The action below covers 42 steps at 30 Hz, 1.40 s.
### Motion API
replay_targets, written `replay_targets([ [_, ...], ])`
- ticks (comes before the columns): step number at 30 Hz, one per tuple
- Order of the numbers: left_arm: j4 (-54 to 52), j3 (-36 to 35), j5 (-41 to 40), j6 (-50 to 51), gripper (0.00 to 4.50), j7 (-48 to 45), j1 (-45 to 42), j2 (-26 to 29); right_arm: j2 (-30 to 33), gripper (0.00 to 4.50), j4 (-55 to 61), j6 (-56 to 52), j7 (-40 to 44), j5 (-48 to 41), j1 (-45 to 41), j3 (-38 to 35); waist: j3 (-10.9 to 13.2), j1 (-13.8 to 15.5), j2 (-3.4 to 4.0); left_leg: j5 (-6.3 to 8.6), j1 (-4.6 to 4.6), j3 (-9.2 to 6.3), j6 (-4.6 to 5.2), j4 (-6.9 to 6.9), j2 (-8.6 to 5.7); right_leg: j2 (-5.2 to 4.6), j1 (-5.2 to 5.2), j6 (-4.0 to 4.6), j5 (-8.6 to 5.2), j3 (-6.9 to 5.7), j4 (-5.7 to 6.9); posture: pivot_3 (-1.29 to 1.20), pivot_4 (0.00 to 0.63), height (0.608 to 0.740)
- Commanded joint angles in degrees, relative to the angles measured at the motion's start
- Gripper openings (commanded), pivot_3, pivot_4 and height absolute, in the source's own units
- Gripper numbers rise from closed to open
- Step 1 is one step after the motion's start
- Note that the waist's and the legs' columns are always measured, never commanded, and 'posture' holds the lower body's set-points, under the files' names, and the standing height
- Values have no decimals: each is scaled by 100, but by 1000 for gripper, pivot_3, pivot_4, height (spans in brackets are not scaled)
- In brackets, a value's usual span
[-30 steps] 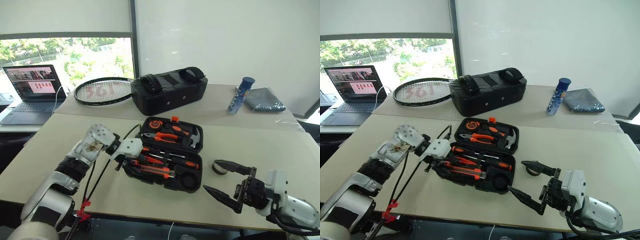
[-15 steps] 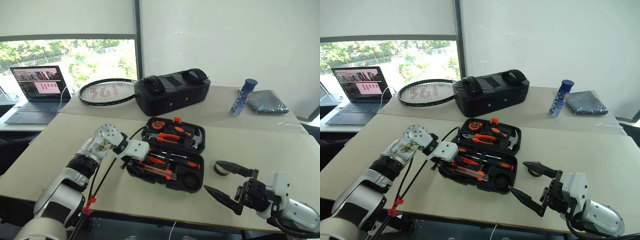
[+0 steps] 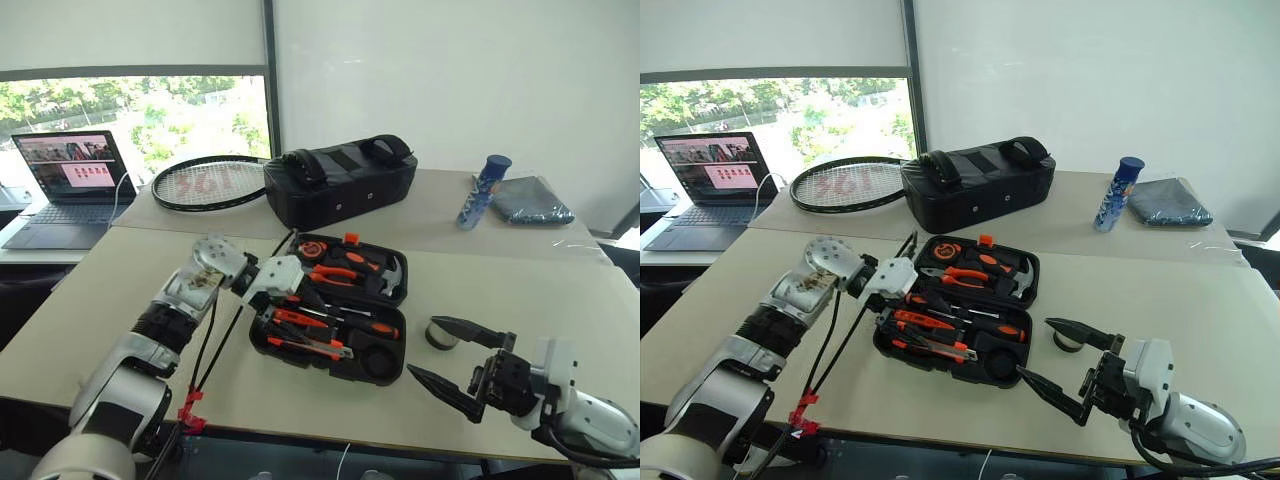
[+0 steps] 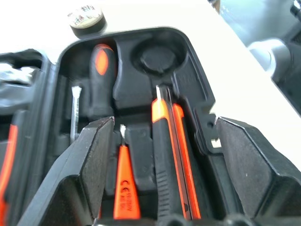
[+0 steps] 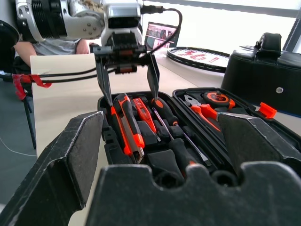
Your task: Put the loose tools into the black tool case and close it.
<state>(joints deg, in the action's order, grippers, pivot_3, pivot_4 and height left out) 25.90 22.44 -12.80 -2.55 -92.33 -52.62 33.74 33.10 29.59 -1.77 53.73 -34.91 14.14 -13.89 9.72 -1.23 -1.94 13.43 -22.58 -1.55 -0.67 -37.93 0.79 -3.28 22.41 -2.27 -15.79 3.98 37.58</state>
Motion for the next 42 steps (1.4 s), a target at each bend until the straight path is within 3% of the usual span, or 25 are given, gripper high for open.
replay_targets([
  [1, -95, -61, -70, -239, 2981, -17, 144, 158, 13, 4500, 54, 97, 16, -10, -81, -40, 0, 5, 0, 0, 0, 0, 0, 0, 0, 0, 0, 0, 0, 0, 0, 0, 150, 740],
  [7, 38, -121, 243, -510, 789, 50, 499, 113, 6, 4500, 64, 97, 10, -3, -51, -42, 0, 27, 0, 0, 2, 0, 0, 0, 0, 0, -1, 1, 0, 0, 0, 0, 150, 740],
  [10, 103, -126, 362, -531, 141, 114, 605, 55, 7, 4500, 79, 86, 2, -1, -50, -34, 0, 41, 0, 0, 1, 1, 0, -5, -1, -1, -3, 1, 0, 0, 0, 0, 150, 740],
  [24, 528, -222, 877, -293, 141, 985, 648, -413, 62, 4500, 168, 7, 33, -52, 108, -54, 0, 80, 1, -1, 8, -1, 1, -40, -4, -3, -21, -14, 4, -1, 11, 0, 150, 740],
  [33, 124, 50, 1137, 1253, 141, 1074, 941, -280, 49, 4500, 189, -12, 6, -73, 124, -19, -18, 57, 27, -6, 22, 1, 10, -50, -3, -3, -38, -43, -2, 2, 12, 0, 150, 740],
  [42, -106, -701, 307, 194, 141, 729, 969, -532, 19, 4500, 175, 2, -17, -72, 125, 22, -25, 56, 38, -6, 9, 2, 9, -49, -1, 0, -24, -36, 2, 6, 12, 0, 150, 740],
])
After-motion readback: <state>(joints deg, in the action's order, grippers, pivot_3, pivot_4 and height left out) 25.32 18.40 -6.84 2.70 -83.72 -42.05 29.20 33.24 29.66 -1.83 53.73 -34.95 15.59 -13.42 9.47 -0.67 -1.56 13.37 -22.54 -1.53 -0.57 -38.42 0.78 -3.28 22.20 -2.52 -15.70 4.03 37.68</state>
